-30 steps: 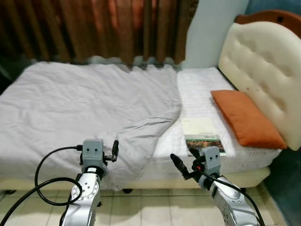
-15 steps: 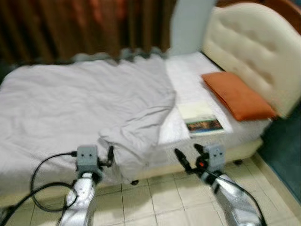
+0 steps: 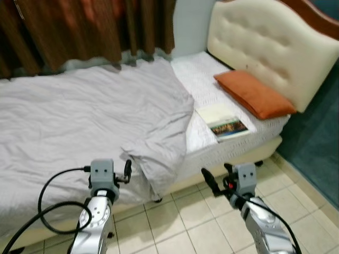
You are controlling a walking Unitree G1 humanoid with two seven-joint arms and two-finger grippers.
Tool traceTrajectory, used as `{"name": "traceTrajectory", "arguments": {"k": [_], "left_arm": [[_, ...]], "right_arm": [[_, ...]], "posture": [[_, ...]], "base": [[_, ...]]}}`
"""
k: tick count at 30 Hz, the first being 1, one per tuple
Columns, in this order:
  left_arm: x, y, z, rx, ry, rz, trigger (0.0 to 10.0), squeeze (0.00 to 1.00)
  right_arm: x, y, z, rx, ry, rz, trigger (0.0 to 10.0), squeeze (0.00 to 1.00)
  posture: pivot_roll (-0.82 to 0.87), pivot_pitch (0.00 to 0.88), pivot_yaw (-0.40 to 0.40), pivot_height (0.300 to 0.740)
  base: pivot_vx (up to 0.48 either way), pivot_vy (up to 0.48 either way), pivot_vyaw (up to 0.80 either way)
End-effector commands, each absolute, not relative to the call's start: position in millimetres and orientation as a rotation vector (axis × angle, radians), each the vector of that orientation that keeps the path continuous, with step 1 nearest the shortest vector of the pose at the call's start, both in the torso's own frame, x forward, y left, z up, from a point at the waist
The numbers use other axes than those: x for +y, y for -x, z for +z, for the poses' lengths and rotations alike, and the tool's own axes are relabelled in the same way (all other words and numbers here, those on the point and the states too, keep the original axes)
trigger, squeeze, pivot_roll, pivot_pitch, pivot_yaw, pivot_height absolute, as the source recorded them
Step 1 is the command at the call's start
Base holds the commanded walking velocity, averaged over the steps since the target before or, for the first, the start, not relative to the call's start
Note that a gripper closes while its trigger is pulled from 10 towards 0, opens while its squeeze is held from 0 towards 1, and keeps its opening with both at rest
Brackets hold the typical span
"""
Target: Clean up the room
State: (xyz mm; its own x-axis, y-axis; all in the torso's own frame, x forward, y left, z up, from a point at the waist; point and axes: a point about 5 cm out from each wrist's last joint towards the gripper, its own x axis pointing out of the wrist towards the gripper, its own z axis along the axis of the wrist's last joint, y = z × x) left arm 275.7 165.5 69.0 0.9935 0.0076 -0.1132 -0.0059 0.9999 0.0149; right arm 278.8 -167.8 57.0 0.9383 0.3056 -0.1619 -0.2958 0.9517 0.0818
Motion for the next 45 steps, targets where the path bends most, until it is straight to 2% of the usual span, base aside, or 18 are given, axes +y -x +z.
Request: {"name": "traceTrajectory", "arguments": {"k": [1, 10, 22, 28, 30, 33, 35, 38, 39, 40, 41, 43, 45], "left_arm": [[165, -279, 72, 0.107, -0.023, 0.003, 10.0, 0.00], [162, -282, 73, 0.100, -0.053, -0.014, 10.0, 0.00], [159, -289, 76, 0.097, -0.049, -0.018, 10.0, 0.00], [162, -291, 74, 0.113, -0.037, -0.003, 10.0, 0.00], [168, -303, 67, 0.171, -0.081, 0.019, 10.0, 0.00], [167, -322, 64, 0.216, -0.105, -0.011, 10.0, 0.00], [166, -327, 64, 0.228, -0.118, -0.020, 10.0, 0.00], [175, -343, 68, 0.244, -0.153, 0.011, 10.0, 0.00], [179, -346, 70, 0.248, -0.152, 0.028, 10.0, 0.00], [181, -349, 74, 0.237, -0.161, 0.044, 10.0, 0.00], [182, -351, 77, 0.227, -0.168, 0.052, 10.0, 0.00], [183, -355, 80, 0.221, -0.178, 0.061, 10.0, 0.00], [186, -358, 84, 0.201, -0.182, 0.087, 10.0, 0.00]], "right_arm": [[-169, -280, 59, 0.165, -0.045, 0.306, 10.0, 0.00], [-168, -281, 59, 0.163, -0.036, 0.308, 10.0, 0.00], [-170, -281, 58, 0.168, -0.041, 0.306, 10.0, 0.00], [-170, -280, 58, 0.170, -0.038, 0.307, 10.0, 0.00], [-171, -276, 59, 0.168, -0.047, 0.307, 10.0, 0.00], [-168, -269, 58, 0.179, -0.057, 0.325, 10.0, 0.00], [-168, -267, 59, 0.183, -0.059, 0.332, 10.0, 0.00], [-168, -251, 64, 0.208, -0.054, 0.374, 10.0, 0.00], [-168, -246, 65, 0.219, -0.048, 0.390, 10.0, 0.00], [-170, -238, 71, 0.221, -0.044, 0.403, 10.0, 0.00], [-171, -233, 76, 0.222, -0.040, 0.411, 10.0, 0.00], [-165, -217, 86, 0.234, -0.048, 0.465, 10.0, 0.00], [-160, -204, 91, 0.247, -0.054, 0.504, 10.0, 0.00]], "posture": [[-0.04, 0.041, 0.003, 0.740], [-0.04, 0.042, 0.003, 0.740], [-0.04, 0.049, 0.002, 0.740], [-0.05, 0.054, 0.001, 0.740], [-0.05, 0.077, -0.009, 0.740], [-0.07, 0.157, -0.033, 0.740], [-0.07, 0.157, -0.033, 0.740], [-0.15, 0.320, -0.067, 0.740], [-0.16, 0.336, -0.070, 0.740], [-0.22, 0.406, -0.096, 0.740], [-0.22, 0.406, -0.096, 0.740], [-0.28, 0.521, -0.137, 0.740], [-0.30, 0.557, -0.149, 0.740]], "base": [[0.416, 0.240, 0.00], [0.412, 0.244, 0.00], [0.420, 0.000, -0.80], [0.278, 0.041, 0.00], [0.000, 0.000, 0.00], [0.000, 0.000, 0.00], [0.000, 0.000, 0.00], [0.000, 0.000, 0.00], [0.000, 0.000, 0.00], [0.000, 0.000, 0.00], [0.000, 0.000, 0.00], [0.000, 0.000, 0.00], [0.000, 0.000, 0.00]]}}
